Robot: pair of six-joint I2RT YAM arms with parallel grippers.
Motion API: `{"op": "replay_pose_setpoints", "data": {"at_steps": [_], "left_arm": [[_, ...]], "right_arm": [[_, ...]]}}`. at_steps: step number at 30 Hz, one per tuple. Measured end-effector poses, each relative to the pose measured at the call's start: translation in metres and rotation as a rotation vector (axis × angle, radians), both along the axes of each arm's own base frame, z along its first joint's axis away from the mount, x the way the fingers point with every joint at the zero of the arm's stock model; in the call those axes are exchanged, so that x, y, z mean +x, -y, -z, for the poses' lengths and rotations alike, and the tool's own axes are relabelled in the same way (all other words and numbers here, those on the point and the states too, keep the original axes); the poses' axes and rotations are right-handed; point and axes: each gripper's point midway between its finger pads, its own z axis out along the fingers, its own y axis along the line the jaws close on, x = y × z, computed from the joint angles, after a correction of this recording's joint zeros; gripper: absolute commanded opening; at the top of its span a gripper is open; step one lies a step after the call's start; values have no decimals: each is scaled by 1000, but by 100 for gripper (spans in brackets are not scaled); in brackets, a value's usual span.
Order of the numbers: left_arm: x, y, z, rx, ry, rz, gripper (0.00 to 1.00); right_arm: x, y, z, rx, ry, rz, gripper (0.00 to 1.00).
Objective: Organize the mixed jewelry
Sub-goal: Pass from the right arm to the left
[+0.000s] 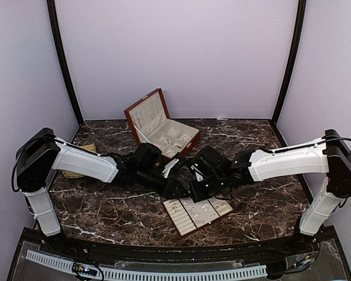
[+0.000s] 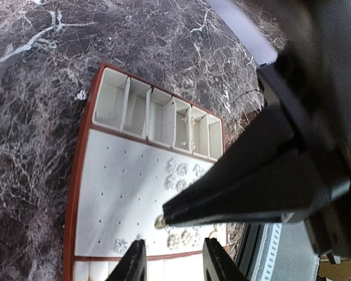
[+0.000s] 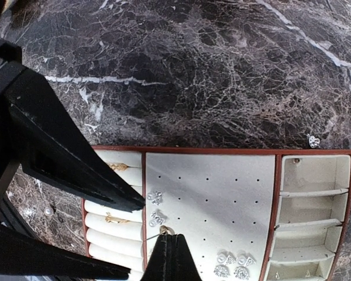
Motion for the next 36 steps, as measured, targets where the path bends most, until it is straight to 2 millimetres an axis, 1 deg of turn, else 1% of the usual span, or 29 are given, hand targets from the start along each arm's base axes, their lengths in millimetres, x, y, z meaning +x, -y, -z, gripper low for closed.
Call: {"op": "replay_pose_setpoints", "data": {"at_steps": [4, 7, 10, 12, 19, 24, 31, 36], "left_arm": [[-8, -11, 9, 0, -14, -28, 38], [-9, -15, 5, -15, -12, -48, 41], [-5, -11, -4, -47, 5, -59, 43], [-5, -11, -5, -52, 1, -63, 45], [-5, -6, -12, -77, -10, -58, 46], [-2, -2, -15, -86, -11, -56, 39], [-1, 0, -9, -74, -27, -53, 30], [-1, 1, -6, -70, -35, -53, 19]], "right_arm": [[1, 4, -2, 16, -1, 20, 0], [4, 5, -5, 32, 2, 36, 0], [5, 3, -9, 50, 5, 41, 0], [5, 1, -10, 60, 3, 40, 0], [4, -3, -11, 80, -1, 34, 0], [5, -4, -12, 88, 0, 33, 0], [3, -8, -13, 109, -7, 21, 0], [1, -9, -17, 120, -8, 15, 0]]}}
